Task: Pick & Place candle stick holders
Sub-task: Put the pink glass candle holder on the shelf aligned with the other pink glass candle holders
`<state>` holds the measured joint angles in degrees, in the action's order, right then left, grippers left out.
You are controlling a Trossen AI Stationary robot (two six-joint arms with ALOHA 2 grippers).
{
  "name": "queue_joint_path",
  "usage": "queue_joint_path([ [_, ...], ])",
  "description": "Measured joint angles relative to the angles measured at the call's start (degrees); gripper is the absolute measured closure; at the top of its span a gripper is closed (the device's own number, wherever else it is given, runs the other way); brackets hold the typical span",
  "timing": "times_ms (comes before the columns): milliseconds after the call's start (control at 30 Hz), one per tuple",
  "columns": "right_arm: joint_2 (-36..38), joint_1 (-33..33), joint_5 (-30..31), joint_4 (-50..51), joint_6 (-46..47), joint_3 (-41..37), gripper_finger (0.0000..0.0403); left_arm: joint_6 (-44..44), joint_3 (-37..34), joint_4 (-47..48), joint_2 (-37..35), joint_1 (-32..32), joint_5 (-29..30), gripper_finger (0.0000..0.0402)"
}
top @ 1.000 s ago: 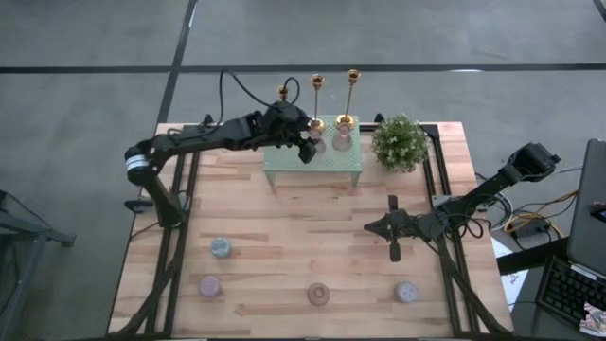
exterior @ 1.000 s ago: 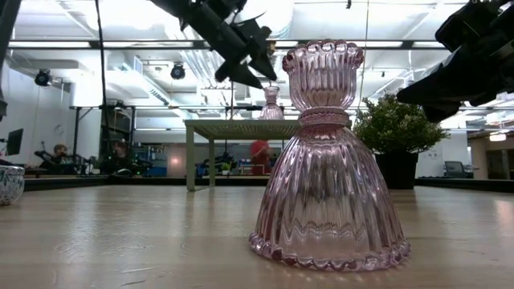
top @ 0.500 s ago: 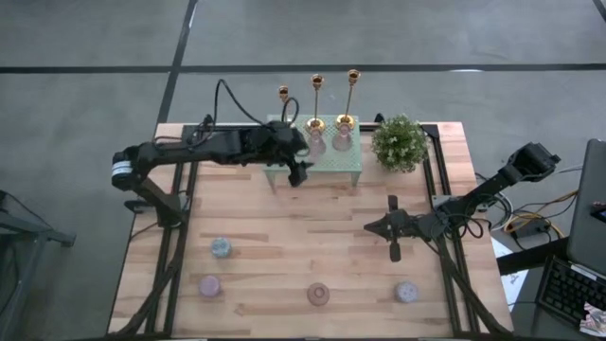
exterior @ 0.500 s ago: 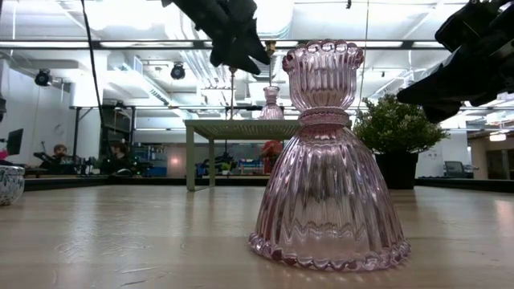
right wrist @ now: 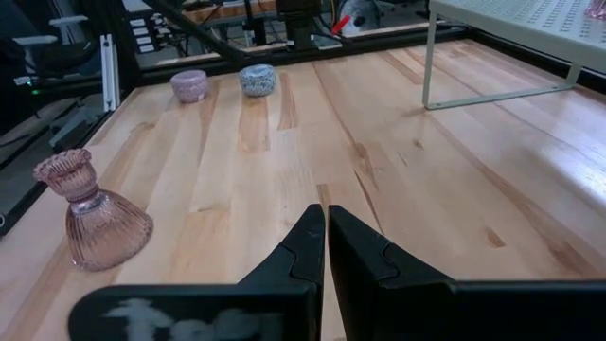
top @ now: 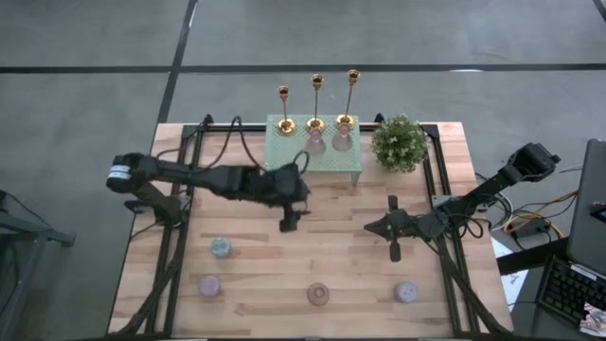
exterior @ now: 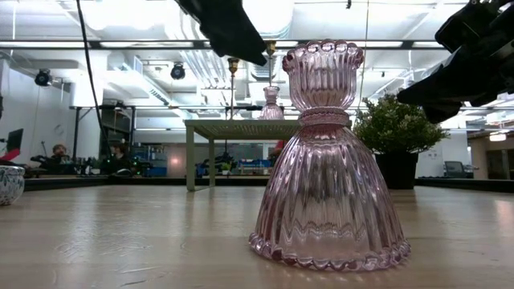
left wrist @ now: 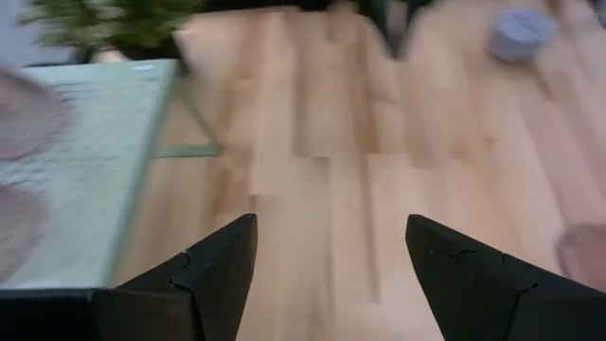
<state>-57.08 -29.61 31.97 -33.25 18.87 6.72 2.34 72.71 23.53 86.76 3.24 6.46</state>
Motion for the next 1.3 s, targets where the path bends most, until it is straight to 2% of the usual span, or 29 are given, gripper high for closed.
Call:
queue_joint_path([
  [333, 0.0, 0.0, 0.0, 0.0, 0.0, 0.0, 0.039, -0.1, -3.0, -2.0, 0.0, 8.7, -1.5, 0.0128],
  [933, 0.0, 0.0, 0.0, 0.0, 0.0, 0.0, 0.039, -8.0, -17.9, -29.3, 1.1, 18.6, -1.5, 0.0128],
  [1300, 0.0, 0.0, 0.0, 0.0, 0.0, -0.2, 0.039, -11.2, -18.5, -38.3, 9.0, 21.5, -1.5, 0.0128],
])
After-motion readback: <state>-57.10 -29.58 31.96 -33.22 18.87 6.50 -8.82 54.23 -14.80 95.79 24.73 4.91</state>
